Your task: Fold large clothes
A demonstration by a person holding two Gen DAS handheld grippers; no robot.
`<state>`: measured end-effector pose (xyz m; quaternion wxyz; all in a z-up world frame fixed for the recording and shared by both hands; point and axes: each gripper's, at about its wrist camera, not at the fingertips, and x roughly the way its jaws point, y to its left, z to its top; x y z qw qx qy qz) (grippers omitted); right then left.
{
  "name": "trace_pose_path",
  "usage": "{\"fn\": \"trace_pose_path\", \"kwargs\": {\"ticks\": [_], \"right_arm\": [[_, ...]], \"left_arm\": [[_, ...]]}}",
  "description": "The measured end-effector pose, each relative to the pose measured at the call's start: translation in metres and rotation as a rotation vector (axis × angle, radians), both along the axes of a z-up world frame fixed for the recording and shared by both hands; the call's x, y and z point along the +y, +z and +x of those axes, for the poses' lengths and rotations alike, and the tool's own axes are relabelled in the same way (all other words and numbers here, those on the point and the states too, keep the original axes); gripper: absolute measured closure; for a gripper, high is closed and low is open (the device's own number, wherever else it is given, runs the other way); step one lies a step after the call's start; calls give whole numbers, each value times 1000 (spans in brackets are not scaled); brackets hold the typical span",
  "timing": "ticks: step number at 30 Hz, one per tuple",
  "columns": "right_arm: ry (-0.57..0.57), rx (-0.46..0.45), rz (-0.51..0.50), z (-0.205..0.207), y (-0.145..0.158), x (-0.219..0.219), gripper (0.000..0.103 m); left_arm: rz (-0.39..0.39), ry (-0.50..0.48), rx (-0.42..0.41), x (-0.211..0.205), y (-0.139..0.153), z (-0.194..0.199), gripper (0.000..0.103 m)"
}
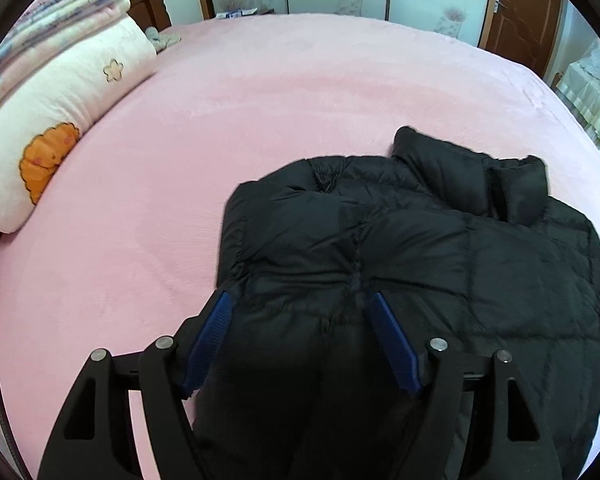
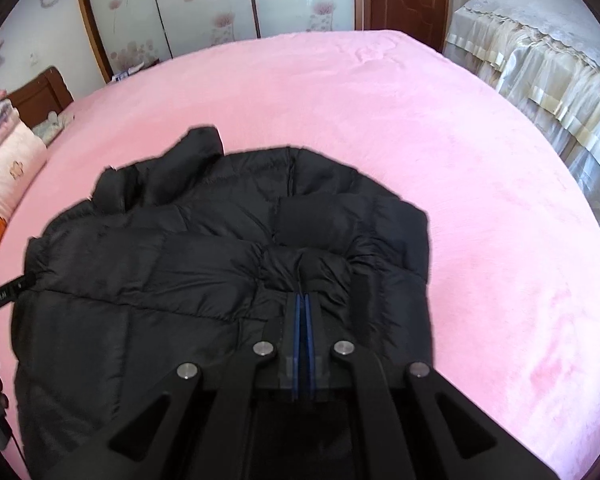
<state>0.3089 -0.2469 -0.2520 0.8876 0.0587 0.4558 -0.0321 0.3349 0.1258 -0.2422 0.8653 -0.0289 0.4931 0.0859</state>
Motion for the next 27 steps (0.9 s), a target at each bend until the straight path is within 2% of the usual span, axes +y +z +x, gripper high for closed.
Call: {"fn": "trace_pose_path", "kwargs": {"ticks": [6, 8, 13, 20, 27], "right_arm": [[-5, -21, 59, -20, 31, -3, 100], [8, -17, 75, -25, 40, 1, 100], [83, -1, 85, -32, 62, 19, 100], [152, -27, 87, -40, 89, 43, 100], [144, 10, 95, -45, 92, 47, 100]], "left_arm": [[9, -24, -35, -5, 46, -39, 28], [-1, -23, -49, -7, 60, -50, 24], [-43, -9, -95, -9, 94, -82, 24], [-68, 24, -114, -3, 124, -116, 24], [-86, 70, -120, 3, 141, -132, 22]]}}
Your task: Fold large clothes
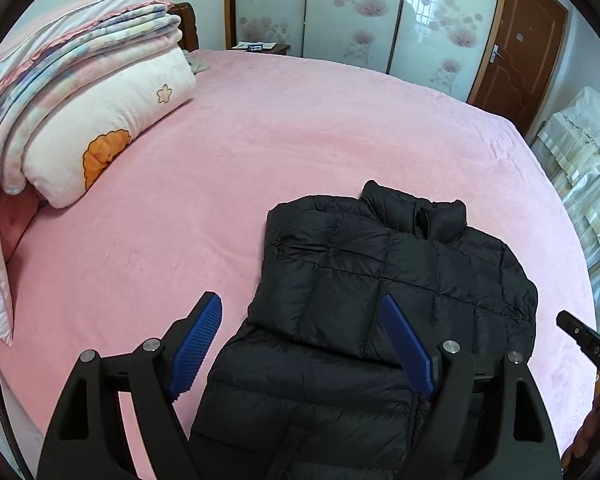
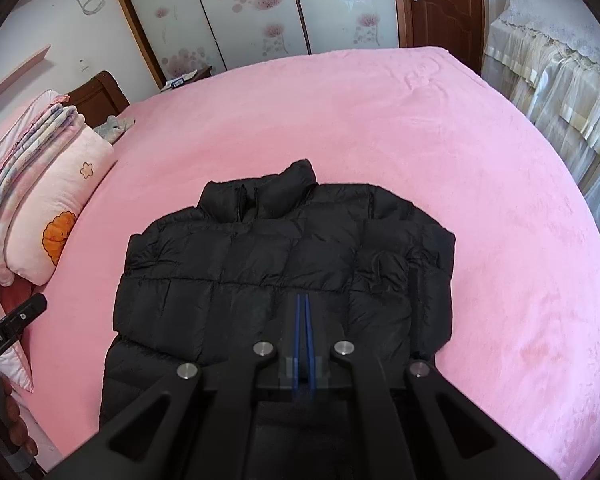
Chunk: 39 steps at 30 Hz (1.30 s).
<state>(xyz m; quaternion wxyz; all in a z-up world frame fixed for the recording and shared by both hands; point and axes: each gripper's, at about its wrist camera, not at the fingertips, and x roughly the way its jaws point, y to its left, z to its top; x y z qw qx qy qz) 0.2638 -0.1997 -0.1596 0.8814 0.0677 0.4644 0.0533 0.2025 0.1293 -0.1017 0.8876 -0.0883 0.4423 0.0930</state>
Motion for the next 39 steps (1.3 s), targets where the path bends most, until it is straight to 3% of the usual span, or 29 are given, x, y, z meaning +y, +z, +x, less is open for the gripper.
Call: {"fn": "trace_pose_path", "kwargs": {"ticks": [18, 23, 29, 39], "right_arm": [[65, 51, 3, -33, -2, 10, 100], [73, 67, -11, -54, -4, 13, 100], [43, 83, -22, -82, -6, 14, 100], [-12, 71, -24, -143, 0, 21, 100]], "left_arm": [[0, 10, 53, -13, -2, -46, 22], [29, -23, 68, -16, -5, -62, 22], [-1, -29, 71, -11, -7, -86, 22], [15, -80, 69, -1, -7, -139, 22]]}}
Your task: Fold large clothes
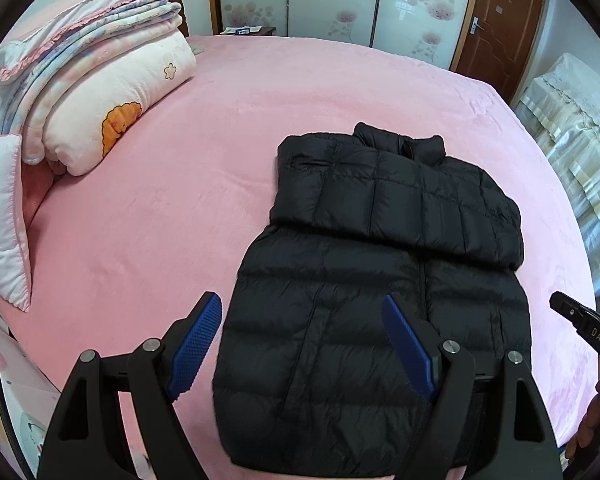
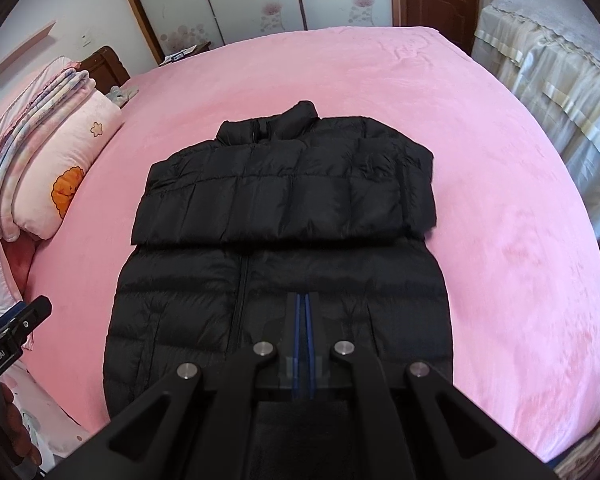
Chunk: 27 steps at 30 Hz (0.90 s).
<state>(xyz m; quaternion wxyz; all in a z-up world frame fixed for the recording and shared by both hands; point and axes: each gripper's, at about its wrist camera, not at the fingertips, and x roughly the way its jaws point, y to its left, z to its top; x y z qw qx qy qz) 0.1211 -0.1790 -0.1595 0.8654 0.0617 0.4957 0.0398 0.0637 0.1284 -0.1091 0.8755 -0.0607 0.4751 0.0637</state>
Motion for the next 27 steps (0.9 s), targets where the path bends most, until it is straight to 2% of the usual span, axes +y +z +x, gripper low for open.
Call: {"fn": "trace_pose_path", "kwargs": {"ticks": [6, 12, 16, 22, 27], "right_arm": [[-24, -35, 11, -40, 7, 0, 100], [-39, -50, 31, -70, 3, -6, 100], [-79, -23, 66, -89, -11, -16, 91], [-119, 18, 66, -110, -39, -29, 91], [-138, 42, 75, -121, -59, -40, 91]], "left_arm": [[-19, -2, -3, 15, -4, -29, 22], [-94, 14, 18, 32, -20, -55, 22], [-103, 34, 32, 42, -33, -68, 22], [-89, 33, 62, 47, -56, -78, 22], [-128, 50, 100, 52, -80, -84, 22]]}}
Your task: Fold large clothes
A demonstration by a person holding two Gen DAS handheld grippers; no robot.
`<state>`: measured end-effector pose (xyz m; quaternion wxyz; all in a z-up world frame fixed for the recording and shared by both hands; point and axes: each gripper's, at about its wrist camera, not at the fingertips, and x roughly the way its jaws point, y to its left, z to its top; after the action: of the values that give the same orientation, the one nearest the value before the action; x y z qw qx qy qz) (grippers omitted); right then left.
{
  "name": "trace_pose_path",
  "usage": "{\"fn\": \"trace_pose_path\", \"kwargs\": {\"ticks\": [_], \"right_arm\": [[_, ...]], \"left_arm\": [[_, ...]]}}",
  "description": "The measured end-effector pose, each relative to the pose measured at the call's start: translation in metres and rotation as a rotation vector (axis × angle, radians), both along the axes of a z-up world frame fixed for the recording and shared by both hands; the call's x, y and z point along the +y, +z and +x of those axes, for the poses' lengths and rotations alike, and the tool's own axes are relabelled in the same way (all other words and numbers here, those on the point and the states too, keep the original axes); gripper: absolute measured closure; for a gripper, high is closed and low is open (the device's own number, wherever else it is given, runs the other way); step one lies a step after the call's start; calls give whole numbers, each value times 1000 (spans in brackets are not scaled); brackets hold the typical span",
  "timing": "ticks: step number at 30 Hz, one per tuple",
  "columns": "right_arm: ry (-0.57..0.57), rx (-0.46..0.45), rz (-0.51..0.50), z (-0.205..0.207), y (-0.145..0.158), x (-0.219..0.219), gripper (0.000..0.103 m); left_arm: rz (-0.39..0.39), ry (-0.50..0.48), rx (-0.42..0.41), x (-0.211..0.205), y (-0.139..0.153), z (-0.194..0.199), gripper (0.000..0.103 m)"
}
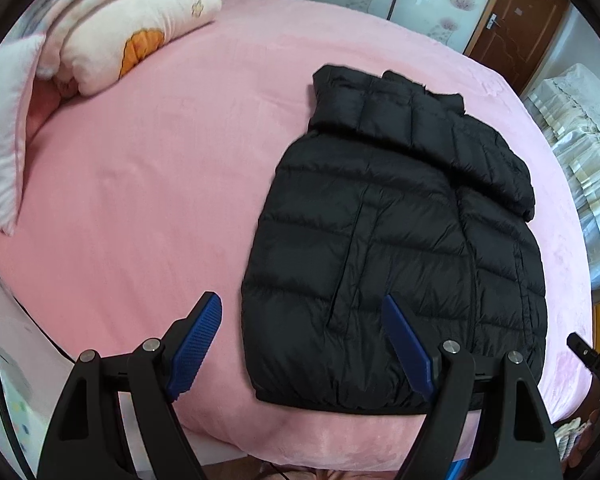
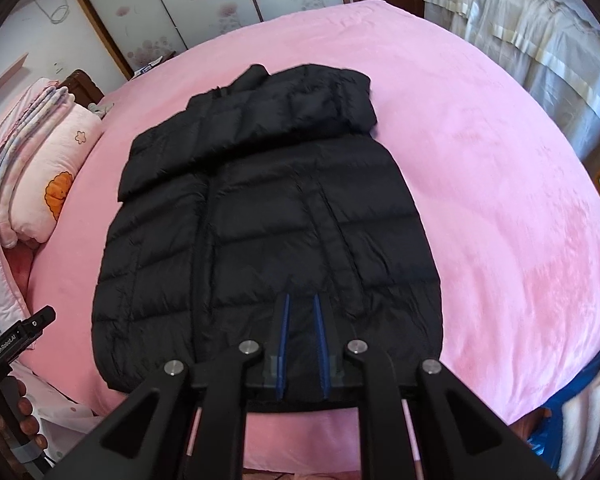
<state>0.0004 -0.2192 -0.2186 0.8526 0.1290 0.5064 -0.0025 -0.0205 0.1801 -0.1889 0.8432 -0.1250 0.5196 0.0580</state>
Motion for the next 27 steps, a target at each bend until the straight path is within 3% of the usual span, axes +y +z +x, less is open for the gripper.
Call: {"fn": "trace_pose_path", "kwargs": {"ticks": [9, 14, 27], "right_arm": [[-53, 71, 104, -12, -39, -35, 90], [-78, 105, 136, -14, -60, -52, 75], [-197, 171, 168, -16, -97, -108, 73]], "left_arm": [[-48, 82, 96, 21, -57, -11, 22], [-39, 112, 136, 32, -86, -15, 22], [-131, 145, 177, 49, -135, -18, 22]]}}
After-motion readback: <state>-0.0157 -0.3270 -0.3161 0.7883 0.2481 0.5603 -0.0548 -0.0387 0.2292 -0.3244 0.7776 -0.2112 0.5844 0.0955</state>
